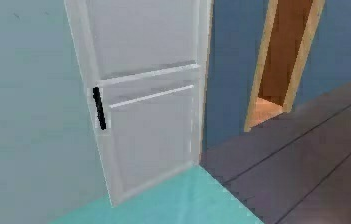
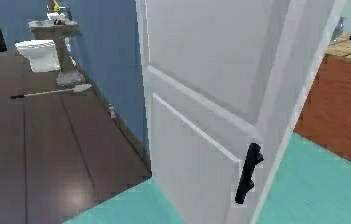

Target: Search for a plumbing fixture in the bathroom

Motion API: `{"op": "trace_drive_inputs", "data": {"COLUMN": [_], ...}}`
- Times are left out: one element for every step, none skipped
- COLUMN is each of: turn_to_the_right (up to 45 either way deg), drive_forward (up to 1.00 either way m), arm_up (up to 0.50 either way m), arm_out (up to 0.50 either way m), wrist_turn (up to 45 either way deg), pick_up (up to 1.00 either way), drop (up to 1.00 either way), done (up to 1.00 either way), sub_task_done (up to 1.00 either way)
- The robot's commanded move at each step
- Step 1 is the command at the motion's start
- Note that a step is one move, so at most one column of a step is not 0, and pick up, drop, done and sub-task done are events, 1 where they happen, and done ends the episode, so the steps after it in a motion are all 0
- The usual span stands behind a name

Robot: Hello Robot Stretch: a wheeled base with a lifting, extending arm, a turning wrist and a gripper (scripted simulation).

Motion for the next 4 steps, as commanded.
{"op": "trace_drive_inputs", "data": {"turn_to_the_right": [45.0,3.0,0.0,0.0], "drive_forward": [0.00,0.00,1.00,1.00], "arm_up": [0.00,0.00,0.00,0.00], "arm_out": [0.00,0.00,0.00,0.00], "wrist_turn": [0.0,0.0,0.0,0.0], "pick_up": [0.00,0.00,0.00,0.00], "drop": [0.00,0.00,0.00,0.00], "done": [0.00,0.00,0.00,0.00], "sub_task_done": [0.00,0.00,0.00,0.00]}}
